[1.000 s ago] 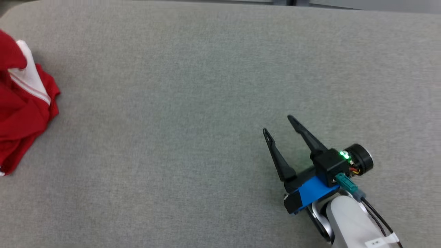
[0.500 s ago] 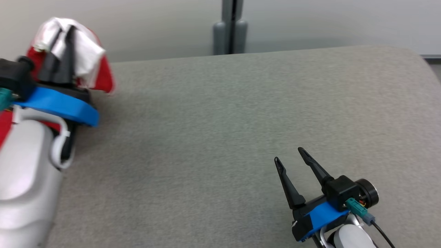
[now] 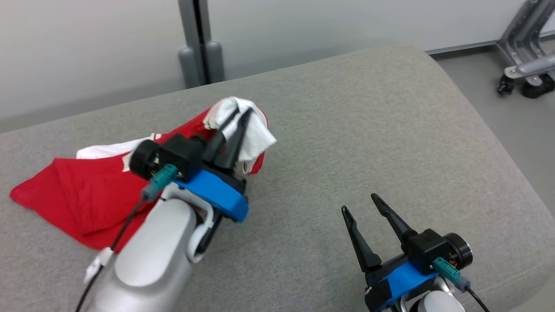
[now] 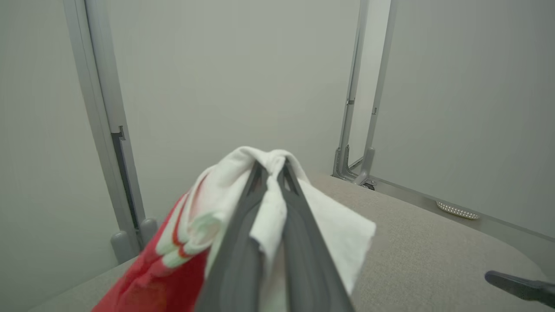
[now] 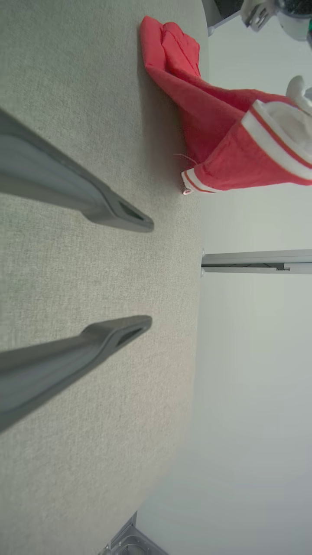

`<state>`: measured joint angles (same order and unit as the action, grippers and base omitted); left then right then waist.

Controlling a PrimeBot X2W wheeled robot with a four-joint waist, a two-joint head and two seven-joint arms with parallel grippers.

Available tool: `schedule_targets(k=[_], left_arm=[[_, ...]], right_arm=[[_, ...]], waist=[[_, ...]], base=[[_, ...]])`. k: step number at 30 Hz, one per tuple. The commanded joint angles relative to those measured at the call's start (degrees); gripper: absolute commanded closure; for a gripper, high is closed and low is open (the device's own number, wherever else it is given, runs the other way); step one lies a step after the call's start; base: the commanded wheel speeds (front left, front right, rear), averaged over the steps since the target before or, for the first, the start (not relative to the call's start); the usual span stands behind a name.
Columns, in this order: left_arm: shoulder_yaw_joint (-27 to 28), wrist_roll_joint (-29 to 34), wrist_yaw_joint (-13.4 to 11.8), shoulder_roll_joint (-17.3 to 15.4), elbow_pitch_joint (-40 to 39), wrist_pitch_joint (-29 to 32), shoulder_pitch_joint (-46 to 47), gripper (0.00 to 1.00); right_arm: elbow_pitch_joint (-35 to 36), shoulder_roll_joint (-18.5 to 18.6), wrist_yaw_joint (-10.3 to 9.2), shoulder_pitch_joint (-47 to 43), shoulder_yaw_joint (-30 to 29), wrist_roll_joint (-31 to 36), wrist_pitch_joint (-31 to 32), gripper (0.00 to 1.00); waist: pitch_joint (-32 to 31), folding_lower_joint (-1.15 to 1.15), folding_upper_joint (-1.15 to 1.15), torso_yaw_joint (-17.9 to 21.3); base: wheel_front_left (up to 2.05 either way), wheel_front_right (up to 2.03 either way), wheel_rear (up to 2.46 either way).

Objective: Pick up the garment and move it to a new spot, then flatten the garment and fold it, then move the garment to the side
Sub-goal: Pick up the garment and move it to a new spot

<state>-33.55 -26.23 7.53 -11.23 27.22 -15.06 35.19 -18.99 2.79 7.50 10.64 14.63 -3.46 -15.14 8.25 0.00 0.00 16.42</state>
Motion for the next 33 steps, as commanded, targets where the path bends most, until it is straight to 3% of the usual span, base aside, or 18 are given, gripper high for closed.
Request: schedule_targets(k=[1,7,8,9,23,27,33], left_arm=[[-0.96,0.13,-0.08,0.49,-0.45,-0.17,-1.33,1.00],[-3.89,2.43,-0.08,1.69,-1.53,-0.17,-5.59,1.00],[-3.40,2.83,-0.08,1.66,-1.47,-0.17,-6.52,0.40],[-2.85,3.23,-0.08,1.65,-1.36,-0.16,-7.43,0.00],[12.36,9.22,-0.75,-1.45,0.83,-0.17,-20.39,0.00],[19.17,9.74,-2.07,-0.66,-0.38,-0.16,-24.98,0.00],[27.72,11.41,-1.63,1.06,-2.72,-0.17,-32.13,0.00]], right_arm=[[0.48,0.19,-0.01,-0.95,-0.04,-0.32,-0.02,0.00],[0.90,0.19,-0.01,-1.86,-0.68,-0.20,-0.02,0.00],[0.91,0.19,-0.01,-1.84,-0.79,-0.23,-0.02,0.00],[0.87,0.19,-0.01,-1.79,-0.86,-0.34,-0.02,0.00],[-1.24,0.26,-0.01,-2.53,-1.97,-0.10,-0.02,0.00],[-1.96,0.23,-0.01,-3.40,-2.79,-0.22,-0.02,0.00],[-2.70,0.22,-0.01,-4.77,-3.63,-0.95,-0.02,0.00]], waist=[[-0.16,0.00,0.00,0.92],[0.27,0.00,0.00,1.10],[0.27,0.00,0.00,0.87],[0.17,0.00,0.00,0.57],[-4.77,0.00,0.00,-6.71],[-6.34,0.00,0.00,-9.20],[-7.82,0.00,0.00,-12.23]], base=[[0.00,0.00,0.00],[0.00,0.00,0.00],[0.00,0.00,0.00],[0.00,0.00,0.00],[0.00,0.00,0.00],[0.00,0.00,0.00],[0.00,0.00,0.00]])
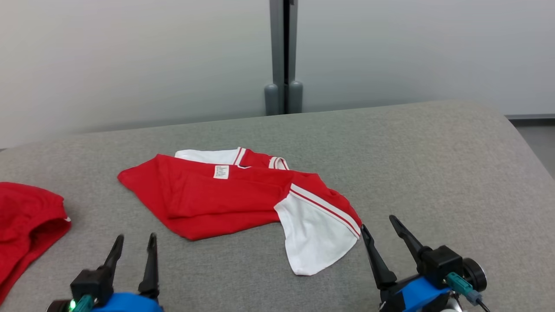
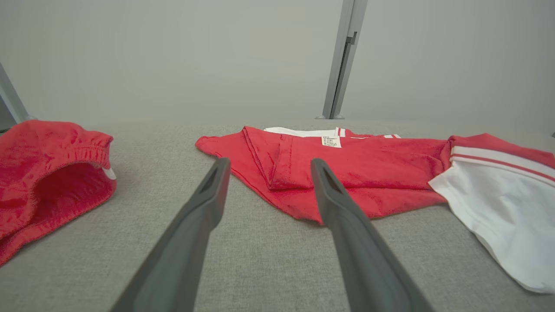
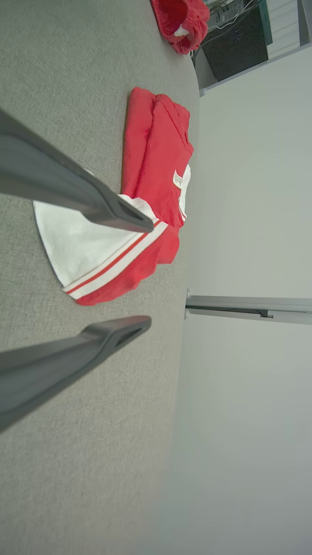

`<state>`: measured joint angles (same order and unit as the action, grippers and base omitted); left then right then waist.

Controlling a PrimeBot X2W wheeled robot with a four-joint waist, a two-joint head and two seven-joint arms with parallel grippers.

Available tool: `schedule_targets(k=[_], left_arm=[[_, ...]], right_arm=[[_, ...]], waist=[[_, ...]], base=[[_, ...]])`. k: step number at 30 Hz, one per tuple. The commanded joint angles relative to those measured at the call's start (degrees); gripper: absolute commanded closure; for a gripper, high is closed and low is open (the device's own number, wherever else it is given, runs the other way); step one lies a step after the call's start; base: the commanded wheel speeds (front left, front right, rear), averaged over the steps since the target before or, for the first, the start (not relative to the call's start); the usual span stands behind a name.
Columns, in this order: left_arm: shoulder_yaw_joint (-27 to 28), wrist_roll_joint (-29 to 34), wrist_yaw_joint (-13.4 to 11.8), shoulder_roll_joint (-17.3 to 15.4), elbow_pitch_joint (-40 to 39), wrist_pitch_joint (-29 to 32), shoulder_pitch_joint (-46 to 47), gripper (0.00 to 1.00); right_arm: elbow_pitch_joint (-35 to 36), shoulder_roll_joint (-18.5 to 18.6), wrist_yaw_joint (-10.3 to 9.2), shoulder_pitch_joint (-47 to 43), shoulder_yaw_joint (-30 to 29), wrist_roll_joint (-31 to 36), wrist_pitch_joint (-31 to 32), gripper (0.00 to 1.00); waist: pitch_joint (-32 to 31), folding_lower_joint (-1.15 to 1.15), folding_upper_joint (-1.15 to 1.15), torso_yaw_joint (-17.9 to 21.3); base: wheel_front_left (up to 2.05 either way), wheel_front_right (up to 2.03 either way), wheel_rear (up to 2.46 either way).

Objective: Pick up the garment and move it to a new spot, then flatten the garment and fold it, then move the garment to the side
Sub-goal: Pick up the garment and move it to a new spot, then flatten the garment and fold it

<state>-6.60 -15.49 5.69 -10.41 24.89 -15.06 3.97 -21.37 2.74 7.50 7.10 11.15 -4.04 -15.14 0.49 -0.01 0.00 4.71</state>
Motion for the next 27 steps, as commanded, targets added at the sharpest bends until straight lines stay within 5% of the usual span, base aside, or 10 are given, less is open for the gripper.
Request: schedule_targets(k=[1,12,27], left_arm=[[1.95,0.99,0.23,0.74,-0.27,-0.16,-1.92,0.00],[8.55,4.53,1.39,4.47,0.23,-0.17,-5.07,0.00],[5.39,3.29,1.81,3.17,1.77,-0.16,-2.71,0.00]], right_arm=[[-0.43,0.26,-0.01,-1.51,-0.32,-0.60,-0.02,0.00],[-2.71,0.26,-0.01,-2.53,0.25,-0.01,-0.01,0.00],[-16.44,0.28,-0.01,3.50,8.58,-0.56,-0.02,0.00]], waist=[[-0.24,0.01,0.00,-1.02],[-0.29,0.01,0.00,-4.25],[4.20,0.01,0.00,-10.46]], base=[[0.00,0.00,0.00],[0.00,0.00,0.00],[0.00,0.00,0.00]])
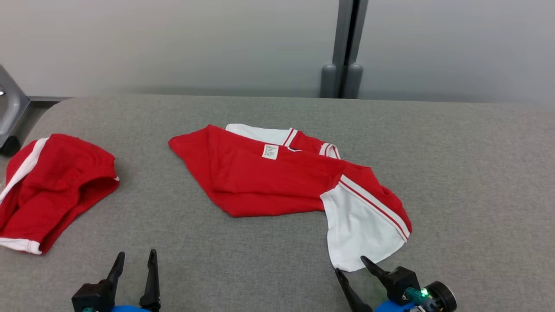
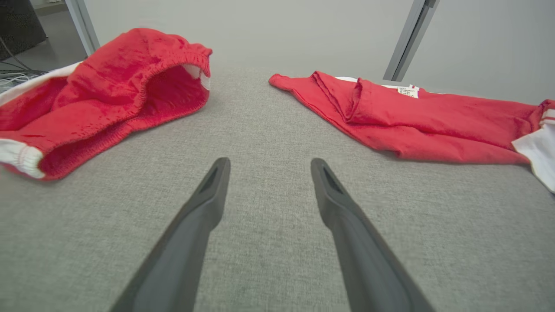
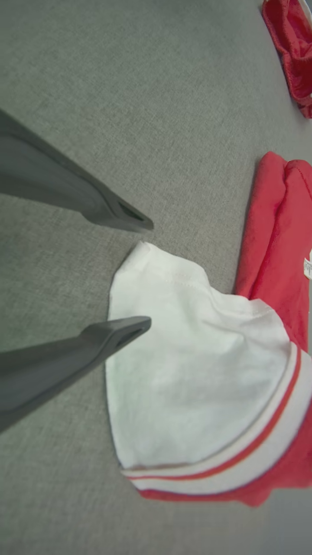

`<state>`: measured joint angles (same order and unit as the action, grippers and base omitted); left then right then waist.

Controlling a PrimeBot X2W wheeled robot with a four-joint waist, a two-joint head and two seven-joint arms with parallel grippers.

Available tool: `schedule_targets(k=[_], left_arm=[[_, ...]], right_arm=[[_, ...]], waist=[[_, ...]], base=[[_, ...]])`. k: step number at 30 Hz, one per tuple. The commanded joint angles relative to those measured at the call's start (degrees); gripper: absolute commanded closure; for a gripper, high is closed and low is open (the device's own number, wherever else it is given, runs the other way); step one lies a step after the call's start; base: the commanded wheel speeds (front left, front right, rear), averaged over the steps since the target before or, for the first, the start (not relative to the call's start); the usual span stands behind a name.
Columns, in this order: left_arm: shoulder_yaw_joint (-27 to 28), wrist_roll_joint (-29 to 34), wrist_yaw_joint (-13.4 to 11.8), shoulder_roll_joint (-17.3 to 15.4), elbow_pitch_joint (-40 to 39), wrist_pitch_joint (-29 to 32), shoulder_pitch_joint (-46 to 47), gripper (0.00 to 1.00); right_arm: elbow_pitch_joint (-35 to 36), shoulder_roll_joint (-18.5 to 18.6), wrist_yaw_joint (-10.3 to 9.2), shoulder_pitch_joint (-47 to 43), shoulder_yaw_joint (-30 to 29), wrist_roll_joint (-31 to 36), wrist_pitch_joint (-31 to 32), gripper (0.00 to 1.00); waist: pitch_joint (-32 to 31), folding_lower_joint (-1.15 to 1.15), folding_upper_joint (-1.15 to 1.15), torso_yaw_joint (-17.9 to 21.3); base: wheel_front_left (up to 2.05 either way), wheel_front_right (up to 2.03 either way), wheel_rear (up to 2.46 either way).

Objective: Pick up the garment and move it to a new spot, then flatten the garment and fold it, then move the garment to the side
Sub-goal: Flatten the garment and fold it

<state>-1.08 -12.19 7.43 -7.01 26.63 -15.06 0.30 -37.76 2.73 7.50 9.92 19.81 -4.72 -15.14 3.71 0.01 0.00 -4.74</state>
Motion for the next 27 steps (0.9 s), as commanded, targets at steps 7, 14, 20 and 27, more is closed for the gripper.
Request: schedule_targets(k=[7,14,20,27], left_arm=[[-0.68,-2.02,0.07,-1.82,0.18,-0.17,1.54,0.00],[-0.77,-2.80,0.08,-2.21,-0.09,-0.17,2.21,0.00],[-0.53,-2.98,0.08,-1.82,-0.68,-0.16,1.92,0.00],[-1.15,-2.79,0.08,-1.28,-1.53,-0.16,2.35,0.00]], right_arm=[[-6.46,0.29,-0.01,4.24,0.84,1.58,0.00,0.03],[-8.59,0.30,-0.01,5.51,-0.71,3.73,0.12,1.00],[-2.23,0.29,-0.01,2.16,-10.36,9.62,-0.01,1.00],[6.25,0.30,-0.01,-3.82,-23.37,17.01,-0.02,1.00]], waist=[[2.93,-0.01,0.00,-3.07],[3.80,-0.01,0.00,-1.81],[3.24,-0.01,0.00,1.34],[2.88,-0.01,0.00,5.65]], base=[[0.00,0.00,0.00],[0.00,0.00,0.00],[0.00,0.00,0.00],[0.00,0.00,0.00]])
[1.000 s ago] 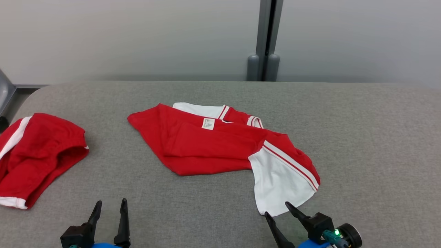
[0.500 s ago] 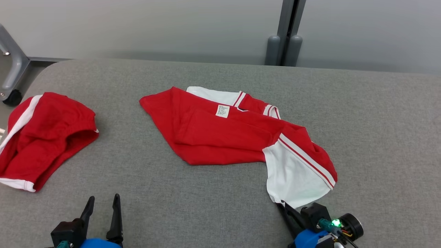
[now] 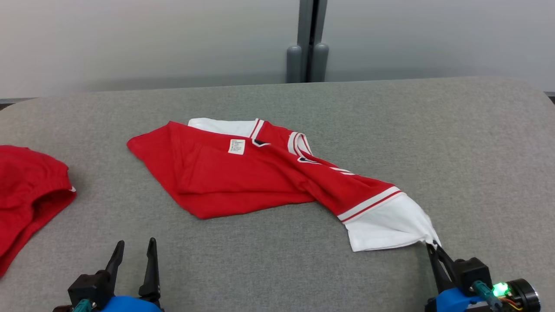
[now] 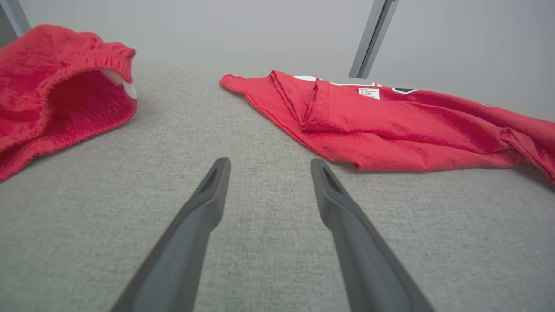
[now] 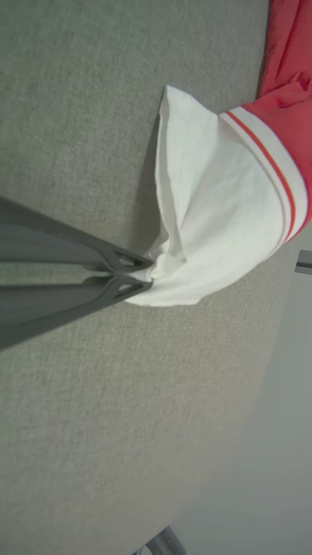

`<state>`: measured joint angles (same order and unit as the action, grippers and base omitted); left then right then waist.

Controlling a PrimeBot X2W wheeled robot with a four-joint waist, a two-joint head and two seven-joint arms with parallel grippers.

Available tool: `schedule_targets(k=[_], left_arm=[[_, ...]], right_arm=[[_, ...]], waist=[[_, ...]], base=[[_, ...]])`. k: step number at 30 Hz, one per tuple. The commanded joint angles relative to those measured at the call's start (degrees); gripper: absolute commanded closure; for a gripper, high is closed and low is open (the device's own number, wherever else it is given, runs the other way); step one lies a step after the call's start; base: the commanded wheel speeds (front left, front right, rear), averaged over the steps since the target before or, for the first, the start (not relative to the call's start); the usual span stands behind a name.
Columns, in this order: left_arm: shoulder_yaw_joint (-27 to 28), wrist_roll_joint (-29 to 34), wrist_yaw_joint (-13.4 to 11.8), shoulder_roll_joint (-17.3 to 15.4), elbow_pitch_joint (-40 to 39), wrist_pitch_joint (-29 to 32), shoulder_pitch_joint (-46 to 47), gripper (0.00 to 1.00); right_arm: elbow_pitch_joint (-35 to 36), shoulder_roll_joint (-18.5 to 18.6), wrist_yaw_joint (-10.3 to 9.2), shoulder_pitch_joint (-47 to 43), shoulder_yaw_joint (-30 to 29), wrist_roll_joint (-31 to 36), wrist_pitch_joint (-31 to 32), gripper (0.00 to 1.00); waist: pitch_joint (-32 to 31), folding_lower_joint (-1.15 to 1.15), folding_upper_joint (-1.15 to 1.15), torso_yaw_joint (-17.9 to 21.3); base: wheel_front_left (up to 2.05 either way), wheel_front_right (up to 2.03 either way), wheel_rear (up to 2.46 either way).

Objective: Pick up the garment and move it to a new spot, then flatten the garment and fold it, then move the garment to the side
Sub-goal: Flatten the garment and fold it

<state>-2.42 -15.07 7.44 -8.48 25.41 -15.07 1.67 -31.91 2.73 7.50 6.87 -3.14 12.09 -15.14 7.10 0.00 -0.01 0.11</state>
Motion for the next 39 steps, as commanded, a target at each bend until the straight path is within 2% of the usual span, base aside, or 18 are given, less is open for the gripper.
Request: schedule_targets(k=[1,4,5,6,17,26,32,39], left_arm=[[-0.05,0.01,0.07,0.30,-0.32,-0.15,1.13,0.00],[-0.95,-0.10,0.07,0.24,-0.59,-0.15,1.14,0.00],[-1.43,-0.10,0.07,0.16,-0.55,-0.15,1.31,0.00],[-1.65,-0.23,0.07,0.07,-0.61,-0.15,1.53,0.00],[-4.76,-1.61,0.08,-2.27,-2.13,-0.15,7.69,0.00],[-9.39,-4.84,0.08,-7.62,0.24,-0.15,18.41,0.00],[-14.59,-9.55,0.07,-11.46,6.33,-0.15,24.97,0.00],[-23.82,-17.85,0.07,-14.64,13.34,-0.05,31.57,0.00]], right_arm=[[1.07,0.27,-0.01,-1.41,-1.89,0.51,-0.01,1.00],[2.17,0.26,-0.01,-2.23,-4.08,0.38,-0.01,1.00],[1.88,0.28,-0.01,-2.35,-4.67,0.15,-0.01,0.82],[1.76,0.29,-0.01,-2.16,-4.94,-0.73,-0.01,0.00],[10.90,0.28,-0.01,-1.32,0.48,-6.98,-0.01,0.00],[13.83,0.29,-0.01,2.66,8.07,-10.88,-0.02,0.00],[14.13,0.28,-0.01,4.11,10.90,-12.43,-0.01,0.00],[13.87,0.29,-0.01,3.49,11.16,-13.30,-0.01,0.00]], waist=[[-0.44,0.00,0.01,1.31],[-0.01,0.00,0.01,2.92],[0.17,0.00,0.01,3.30],[0.35,0.00,0.01,3.71],[4.03,0.00,0.01,5.91],[10.02,0.00,0.01,8.32],[13.02,0.00,0.01,9.90],[13.96,0.00,0.01,10.66]], base=[[0.00,0.00,0.00],[0.00,0.00,0.00],[0.00,0.00,0.00],[0.00,0.00,0.00],[0.00,0.00,0.00],[0.00,0.00,0.00],[0.00,0.00,0.00],[0.00,0.00,0.00]])
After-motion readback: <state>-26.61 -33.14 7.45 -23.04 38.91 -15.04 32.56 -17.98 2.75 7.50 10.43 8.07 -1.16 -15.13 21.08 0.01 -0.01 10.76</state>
